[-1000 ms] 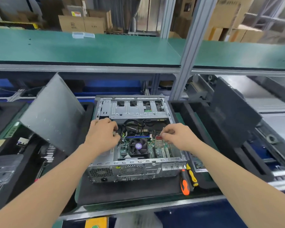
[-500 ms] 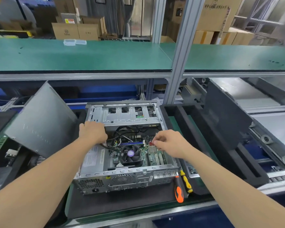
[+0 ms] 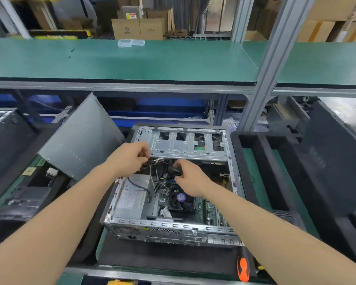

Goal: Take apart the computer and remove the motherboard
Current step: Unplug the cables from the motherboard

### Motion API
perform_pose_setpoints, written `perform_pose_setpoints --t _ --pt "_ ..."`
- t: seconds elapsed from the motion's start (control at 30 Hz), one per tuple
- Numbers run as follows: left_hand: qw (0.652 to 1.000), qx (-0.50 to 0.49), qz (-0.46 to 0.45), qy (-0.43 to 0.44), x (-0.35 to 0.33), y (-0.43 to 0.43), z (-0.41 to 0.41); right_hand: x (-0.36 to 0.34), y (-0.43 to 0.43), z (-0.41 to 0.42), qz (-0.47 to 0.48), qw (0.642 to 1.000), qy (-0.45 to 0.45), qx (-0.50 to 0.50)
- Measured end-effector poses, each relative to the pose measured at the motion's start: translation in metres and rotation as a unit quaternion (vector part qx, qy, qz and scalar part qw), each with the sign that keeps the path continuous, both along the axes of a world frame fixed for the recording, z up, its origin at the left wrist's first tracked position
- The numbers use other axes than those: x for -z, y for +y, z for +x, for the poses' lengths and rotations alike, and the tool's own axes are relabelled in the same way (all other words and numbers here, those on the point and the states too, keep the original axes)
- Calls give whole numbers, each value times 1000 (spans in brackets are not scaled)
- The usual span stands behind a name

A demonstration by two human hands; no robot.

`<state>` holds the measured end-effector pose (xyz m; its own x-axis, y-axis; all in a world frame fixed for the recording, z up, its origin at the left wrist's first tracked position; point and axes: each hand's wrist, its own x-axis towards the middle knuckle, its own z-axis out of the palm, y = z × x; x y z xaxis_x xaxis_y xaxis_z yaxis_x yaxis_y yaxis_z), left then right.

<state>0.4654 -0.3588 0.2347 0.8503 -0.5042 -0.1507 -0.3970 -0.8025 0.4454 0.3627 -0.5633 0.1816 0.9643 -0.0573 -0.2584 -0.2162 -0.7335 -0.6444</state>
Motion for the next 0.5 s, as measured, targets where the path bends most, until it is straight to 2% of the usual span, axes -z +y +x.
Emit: perform_pose_setpoints --t 0.17,0.27,0.37,0.5 --pt "997 36 -72 10 -17 3 -8 7 3 13 71 993 -63 69" --pt "993 43 -112 2 -24 -8 -11 5 -5 17 56 992 -103 46" --pt "990 33 -137 -8 -28 -20 -8 2 -17 20 71 992 -97 41" --pt "991 53 -115 -43 -25 -29 -5 2 -29 13 123 987 -62 78"
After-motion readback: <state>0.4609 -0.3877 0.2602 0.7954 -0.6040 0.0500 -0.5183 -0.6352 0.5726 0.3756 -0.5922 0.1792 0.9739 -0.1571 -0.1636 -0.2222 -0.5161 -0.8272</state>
